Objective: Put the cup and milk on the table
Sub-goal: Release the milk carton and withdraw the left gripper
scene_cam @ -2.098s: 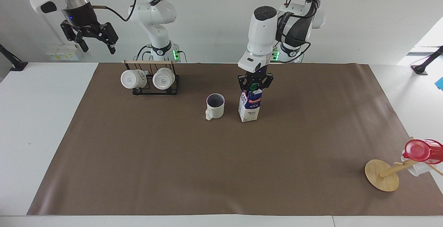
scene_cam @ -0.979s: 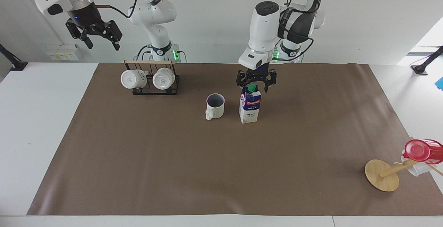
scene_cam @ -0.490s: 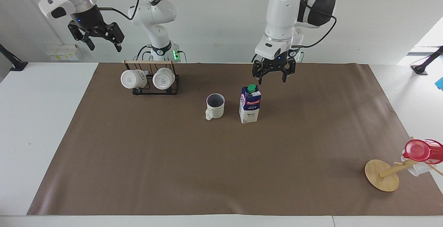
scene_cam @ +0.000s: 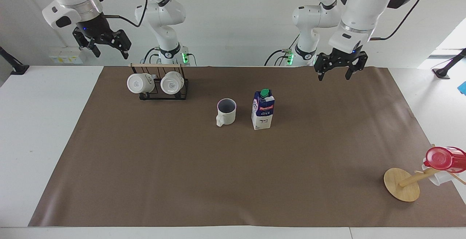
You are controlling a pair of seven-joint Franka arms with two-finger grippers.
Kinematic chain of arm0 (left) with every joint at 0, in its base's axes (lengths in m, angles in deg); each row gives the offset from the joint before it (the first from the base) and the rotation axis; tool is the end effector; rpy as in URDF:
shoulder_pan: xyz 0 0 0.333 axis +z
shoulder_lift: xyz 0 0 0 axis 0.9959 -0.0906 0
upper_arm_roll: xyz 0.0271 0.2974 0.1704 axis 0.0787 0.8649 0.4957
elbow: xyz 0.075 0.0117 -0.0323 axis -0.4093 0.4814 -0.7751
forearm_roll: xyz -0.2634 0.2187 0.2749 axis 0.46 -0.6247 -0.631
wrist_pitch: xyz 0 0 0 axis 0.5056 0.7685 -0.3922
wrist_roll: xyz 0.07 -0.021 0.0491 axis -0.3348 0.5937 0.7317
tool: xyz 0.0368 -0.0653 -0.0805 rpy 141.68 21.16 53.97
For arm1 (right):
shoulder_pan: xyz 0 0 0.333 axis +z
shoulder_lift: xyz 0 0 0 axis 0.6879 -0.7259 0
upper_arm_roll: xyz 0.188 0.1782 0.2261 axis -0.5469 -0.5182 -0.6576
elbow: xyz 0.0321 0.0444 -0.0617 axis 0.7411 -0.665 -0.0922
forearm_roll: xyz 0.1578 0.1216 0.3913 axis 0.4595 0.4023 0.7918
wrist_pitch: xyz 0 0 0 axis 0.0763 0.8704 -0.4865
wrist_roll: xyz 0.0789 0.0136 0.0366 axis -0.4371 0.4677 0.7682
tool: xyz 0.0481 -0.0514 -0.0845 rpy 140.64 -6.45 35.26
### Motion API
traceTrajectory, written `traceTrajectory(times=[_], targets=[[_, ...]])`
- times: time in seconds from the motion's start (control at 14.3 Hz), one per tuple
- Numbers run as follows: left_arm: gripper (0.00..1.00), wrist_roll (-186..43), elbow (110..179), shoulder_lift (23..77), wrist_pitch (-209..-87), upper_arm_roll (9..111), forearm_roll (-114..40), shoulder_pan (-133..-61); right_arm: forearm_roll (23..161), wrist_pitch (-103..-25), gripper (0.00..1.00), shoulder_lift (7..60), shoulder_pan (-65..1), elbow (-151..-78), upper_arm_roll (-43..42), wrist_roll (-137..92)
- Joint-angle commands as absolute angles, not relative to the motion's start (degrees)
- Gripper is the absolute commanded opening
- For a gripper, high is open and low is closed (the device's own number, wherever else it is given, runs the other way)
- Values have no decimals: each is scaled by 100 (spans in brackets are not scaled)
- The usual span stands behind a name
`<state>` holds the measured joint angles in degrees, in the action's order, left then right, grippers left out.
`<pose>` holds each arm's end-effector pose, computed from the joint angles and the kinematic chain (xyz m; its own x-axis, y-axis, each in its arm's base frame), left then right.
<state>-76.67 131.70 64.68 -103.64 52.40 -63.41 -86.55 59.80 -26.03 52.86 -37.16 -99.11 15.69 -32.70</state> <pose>0.5682 -0.1282 0.6416 0.9982 -0.0426 0.0423 -0.0414 -0.9987 -0.0289 0.5574 -0.0300 0.6936 0.9936 -0.0848 -0.0753 -0.0833 -0.9963 0.0217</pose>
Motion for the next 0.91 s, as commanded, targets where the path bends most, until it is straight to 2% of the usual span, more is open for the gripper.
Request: traceTrajectory(times=[0.0, 0.84], targets=[[100, -7998, 12761, 6477, -9888, 5201, -6277, -8454, 6025, -2583, 100, 5293, -3792, -9836, 1477, -3114], [100, -8043, 12725, 6582, -9280, 5606, -6146, -8471, 5797, -2601, 100, 5302, -3766, -9827, 1468, -3149]])
